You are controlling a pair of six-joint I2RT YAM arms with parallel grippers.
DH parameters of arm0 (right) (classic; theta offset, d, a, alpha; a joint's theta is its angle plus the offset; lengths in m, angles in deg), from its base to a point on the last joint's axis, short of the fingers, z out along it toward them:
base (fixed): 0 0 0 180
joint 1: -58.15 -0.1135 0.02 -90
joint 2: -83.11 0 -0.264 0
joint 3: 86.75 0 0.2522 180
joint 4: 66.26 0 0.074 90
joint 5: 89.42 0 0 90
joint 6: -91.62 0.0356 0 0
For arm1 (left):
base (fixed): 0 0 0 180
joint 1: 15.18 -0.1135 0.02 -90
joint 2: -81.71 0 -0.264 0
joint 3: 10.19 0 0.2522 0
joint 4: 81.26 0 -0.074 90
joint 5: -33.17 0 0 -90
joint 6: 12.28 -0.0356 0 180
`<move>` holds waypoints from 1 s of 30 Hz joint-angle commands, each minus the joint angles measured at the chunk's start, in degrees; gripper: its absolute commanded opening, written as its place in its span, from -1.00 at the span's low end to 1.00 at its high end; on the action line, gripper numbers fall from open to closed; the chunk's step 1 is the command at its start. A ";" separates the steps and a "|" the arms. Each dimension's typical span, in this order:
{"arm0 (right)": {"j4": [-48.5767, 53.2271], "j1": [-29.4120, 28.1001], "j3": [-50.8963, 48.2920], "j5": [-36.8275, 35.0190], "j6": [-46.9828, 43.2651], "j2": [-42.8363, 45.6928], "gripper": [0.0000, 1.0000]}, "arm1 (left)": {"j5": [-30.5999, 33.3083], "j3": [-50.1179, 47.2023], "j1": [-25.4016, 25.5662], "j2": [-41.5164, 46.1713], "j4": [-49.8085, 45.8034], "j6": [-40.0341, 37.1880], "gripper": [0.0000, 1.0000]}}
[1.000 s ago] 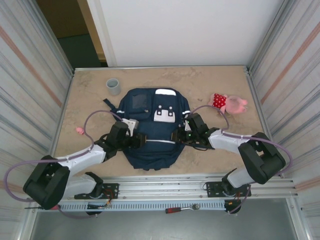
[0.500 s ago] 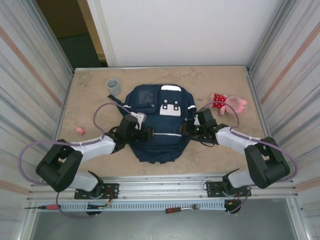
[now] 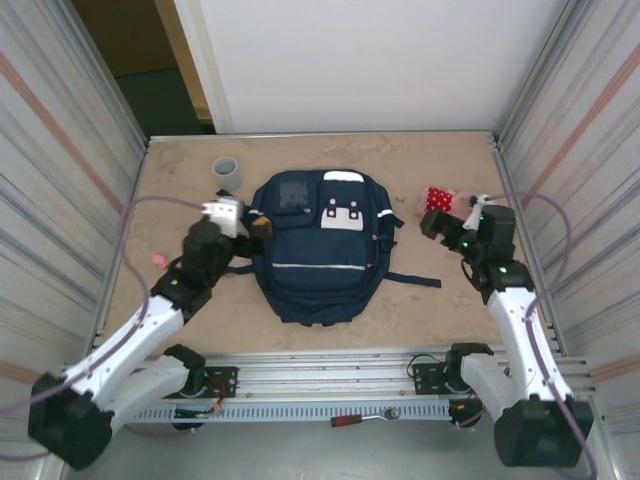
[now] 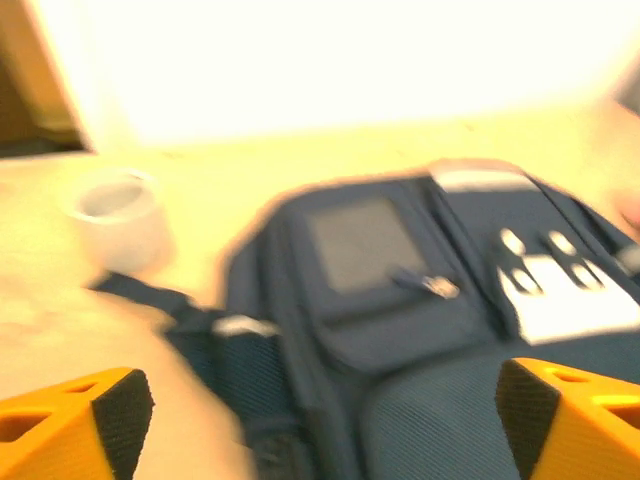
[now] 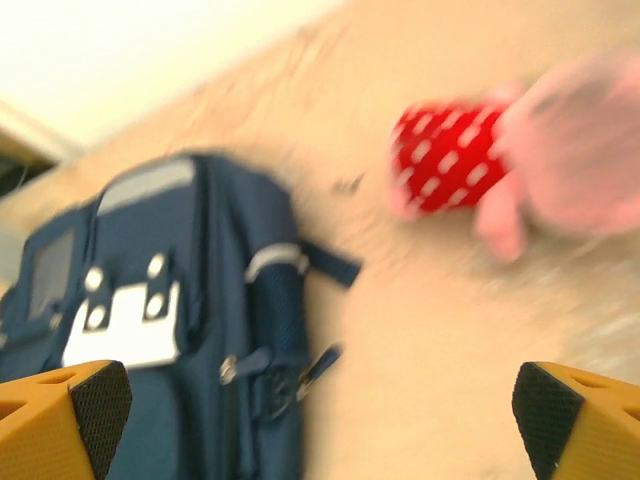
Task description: Pack books, pencil case, and school supplies into a backpack
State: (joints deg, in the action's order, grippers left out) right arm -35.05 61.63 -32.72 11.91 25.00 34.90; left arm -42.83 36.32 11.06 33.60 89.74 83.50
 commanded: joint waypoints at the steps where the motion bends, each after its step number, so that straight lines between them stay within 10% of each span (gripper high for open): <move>1: -5.45 5.35 -4.32 -0.82 -7.96 1.74 0.97 | 9.03 -6.85 -4.33 5.04 4.18 -9.84 0.97; 11: -37.33 10.99 -19.84 -0.04 -16.42 -8.07 0.97 | 17.61 -24.40 -11.80 5.54 24.55 -9.92 0.97; 15: -59.05 11.01 -24.93 2.54 -16.56 -22.51 0.97 | 11.48 -29.39 -15.22 -5.07 42.07 -8.59 0.97; 20: -53.31 6.83 -19.15 3.24 -20.65 -27.18 0.98 | 7.20 -27.07 -16.31 -25.98 64.55 -15.50 0.97; 24: -55.37 2.50 -21.44 -0.28 -24.08 -25.29 0.98 | -1.51 -18.74 -19.39 -42.06 65.93 -13.75 0.97; 26: -54.64 2.53 -20.74 0.01 -24.06 -25.87 0.98 | -2.80 -12.18 -20.44 -36.99 42.93 -9.38 0.97; 30: -61.63 1.65 -21.01 5.41 -21.73 -29.56 0.98 | -6.72 -10.47 -24.79 -37.64 41.72 -6.22 0.97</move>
State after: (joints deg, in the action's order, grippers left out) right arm -90.26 64.30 -54.14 14.34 3.95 7.45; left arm -45.61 24.39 -12.96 -5.77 137.58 74.30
